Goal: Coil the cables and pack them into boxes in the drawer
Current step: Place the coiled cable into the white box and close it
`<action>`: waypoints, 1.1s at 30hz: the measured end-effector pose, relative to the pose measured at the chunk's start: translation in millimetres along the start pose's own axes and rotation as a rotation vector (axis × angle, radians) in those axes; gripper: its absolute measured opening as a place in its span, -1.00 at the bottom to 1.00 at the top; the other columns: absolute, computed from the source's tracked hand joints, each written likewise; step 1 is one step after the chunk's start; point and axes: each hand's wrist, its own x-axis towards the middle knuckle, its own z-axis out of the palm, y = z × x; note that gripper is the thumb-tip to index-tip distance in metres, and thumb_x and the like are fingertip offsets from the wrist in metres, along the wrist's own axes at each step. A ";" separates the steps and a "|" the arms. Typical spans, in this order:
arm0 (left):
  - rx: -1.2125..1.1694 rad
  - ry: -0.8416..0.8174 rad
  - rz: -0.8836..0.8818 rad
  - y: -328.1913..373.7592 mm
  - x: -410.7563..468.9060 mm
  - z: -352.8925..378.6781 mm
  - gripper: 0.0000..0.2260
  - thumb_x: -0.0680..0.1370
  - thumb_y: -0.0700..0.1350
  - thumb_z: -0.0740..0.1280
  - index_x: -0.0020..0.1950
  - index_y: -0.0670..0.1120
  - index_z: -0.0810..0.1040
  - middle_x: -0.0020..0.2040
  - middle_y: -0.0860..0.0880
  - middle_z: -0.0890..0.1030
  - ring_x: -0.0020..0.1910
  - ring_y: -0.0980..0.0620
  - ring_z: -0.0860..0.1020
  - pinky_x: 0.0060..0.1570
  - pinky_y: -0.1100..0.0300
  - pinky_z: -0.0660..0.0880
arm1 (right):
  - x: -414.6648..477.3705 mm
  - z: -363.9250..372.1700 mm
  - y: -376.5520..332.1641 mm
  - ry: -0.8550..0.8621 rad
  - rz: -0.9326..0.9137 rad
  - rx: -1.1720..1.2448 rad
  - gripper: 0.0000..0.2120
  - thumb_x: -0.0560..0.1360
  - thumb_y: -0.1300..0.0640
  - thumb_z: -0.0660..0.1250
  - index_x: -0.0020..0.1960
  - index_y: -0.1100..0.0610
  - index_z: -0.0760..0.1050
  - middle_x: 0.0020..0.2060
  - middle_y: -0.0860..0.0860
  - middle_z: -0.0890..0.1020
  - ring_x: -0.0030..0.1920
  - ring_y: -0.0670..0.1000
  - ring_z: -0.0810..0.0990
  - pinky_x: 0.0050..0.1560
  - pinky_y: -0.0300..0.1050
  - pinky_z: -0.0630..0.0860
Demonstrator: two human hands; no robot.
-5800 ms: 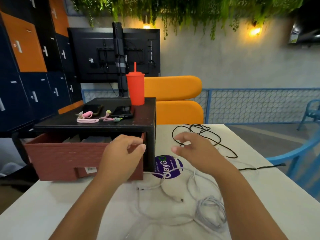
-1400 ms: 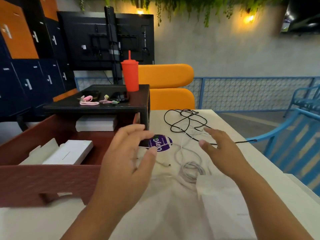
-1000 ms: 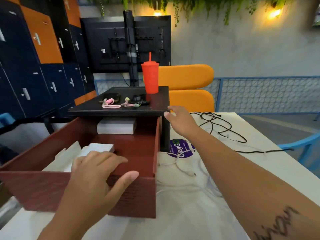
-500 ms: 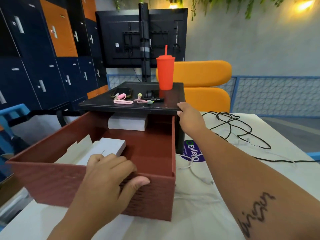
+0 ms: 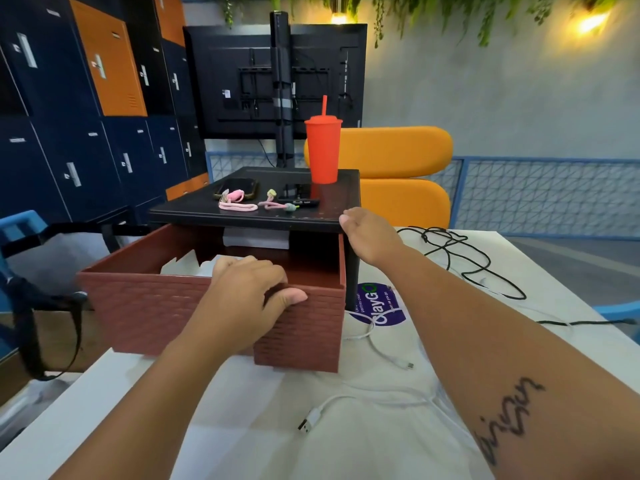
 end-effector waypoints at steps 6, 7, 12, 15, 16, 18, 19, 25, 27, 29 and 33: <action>-0.017 -0.123 -0.087 -4.0 20.8 6.8 -0.75 0.53 0.16 0.21 -0.18 0.02 0.49 -0.25 0.13 0.47 -0.15 0.10 0.38 0.02 0.20 0.13 | -8.5 -6.5 -6.5 -0.044 0.038 0.066 -0.63 0.65 0.13 -0.09 0.02 0.35 0.40 0.09 0.28 0.48 0.14 0.26 0.44 0.06 -0.01 0.35; -0.008 -0.143 -0.096 -5.9 26.0 9.6 -0.75 0.54 0.15 0.20 -0.15 -0.01 0.51 -0.23 0.11 0.49 -0.13 0.09 0.38 0.01 0.20 0.11 | -8.7 -5.8 -6.4 -0.047 0.031 0.061 -0.64 0.65 0.13 -0.09 -0.02 0.34 0.38 0.08 0.28 0.49 0.13 0.25 0.44 0.02 -0.02 0.34; 0.053 -0.279 -0.127 -14.6 50.8 25.4 -0.69 0.58 0.11 0.15 -0.08 -0.09 0.53 -0.15 0.02 0.55 -0.05 -0.01 0.45 0.02 0.13 0.23 | -2.4 -0.5 1.1 -0.056 -0.009 0.016 -0.61 0.64 0.04 -0.05 0.20 0.27 0.42 0.18 0.19 0.50 0.21 0.18 0.44 0.14 -0.06 0.32; 0.115 -0.313 -0.179 -13.6 62.6 32.8 -0.69 0.60 0.10 0.12 -0.05 -0.09 0.52 -0.10 -0.01 0.58 0.01 -0.06 0.47 0.03 0.10 0.25 | -0.3 0.6 4.4 -0.079 -0.010 0.003 -0.59 0.64 0.01 -0.02 0.36 0.21 0.32 0.35 0.13 0.40 0.35 0.15 0.34 0.27 -0.08 0.25; 0.161 -0.311 -0.191 -13.3 64.7 34.9 -0.69 0.61 0.11 0.10 -0.03 -0.06 0.52 -0.07 0.00 0.59 0.03 -0.06 0.47 0.06 0.09 0.26 | 0.4 0.3 5.5 -0.088 -0.010 -0.001 -0.57 0.64 0.01 -0.02 0.42 0.19 0.27 0.41 0.11 0.33 0.40 0.13 0.28 0.32 -0.09 0.21; 0.231 -0.283 -0.225 -13.1 64.2 38.3 -0.70 0.62 0.10 0.06 0.04 0.00 0.52 -0.01 0.02 0.59 0.07 -0.06 0.46 0.13 0.06 0.25 | -0.1 0.0 7.6 -0.106 -0.017 -0.011 -0.54 0.63 0.00 0.01 0.48 0.16 0.16 0.48 0.06 0.20 0.46 0.08 0.18 0.39 -0.11 0.12; 0.231 -0.255 -0.244 -12.4 62.1 40.2 -0.71 0.63 0.09 0.05 0.09 0.02 0.52 0.02 0.02 0.59 0.10 -0.06 0.46 0.20 0.05 0.23 | -2.2 -1.1 8.1 -0.119 -0.027 -0.021 -0.52 0.63 0.00 0.02 0.50 0.15 0.10 0.50 0.04 0.14 0.48 0.06 0.13 0.41 -0.11 0.08; 0.066 -0.161 -0.335 -0.3 35.6 49.8 -0.53 0.61 0.06 0.11 0.50 -0.04 0.18 0.49 -0.02 0.24 0.50 -0.03 0.08 0.45 -0.02 -0.04 | -36.0 -16.1 11.1 -0.282 -0.066 -0.051 -0.39 0.60 -0.12 0.04 0.53 0.04 -0.14 0.53 0.01 -0.11 0.51 0.01 -0.03 0.44 -0.08 0.02; 0.068 -0.220 -0.351 7.2 25.3 48.6 -0.42 0.59 0.07 0.16 0.54 -0.02 0.01 0.55 -0.01 0.02 0.52 -0.04 -0.06 0.45 -0.05 -0.05 | -57.9 -33.5 18.0 -0.313 -0.035 0.002 -0.41 0.59 -0.13 0.07 0.53 0.00 -0.04 0.52 0.01 0.06 0.49 0.02 0.11 0.41 -0.10 0.10; -0.001 -0.230 -0.383 21.1 14.3 44.8 -0.38 0.57 0.05 0.22 0.54 -0.01 0.00 0.56 -0.01 -0.07 0.52 -0.05 -0.08 0.45 -0.07 -0.02 | -83.3 -52.3 28.7 -0.296 0.010 0.044 -0.49 0.57 -0.13 0.13 0.47 -0.02 0.18 0.44 -0.01 0.29 0.40 -0.01 0.30 0.34 -0.14 0.20; -0.289 -0.217 -0.360 68.6 -14.1 44.9 -0.50 0.56 -0.02 0.26 0.48 0.01 0.21 0.54 0.06 0.02 0.51 0.04 0.02 0.43 0.10 0.08 | -145.3 -89.7 53.8 -0.166 0.032 0.127 -0.76 0.55 -0.01 0.22 0.08 0.07 0.57 0.00 -0.04 0.62 0.02 -0.08 0.53 0.00 -0.26 0.38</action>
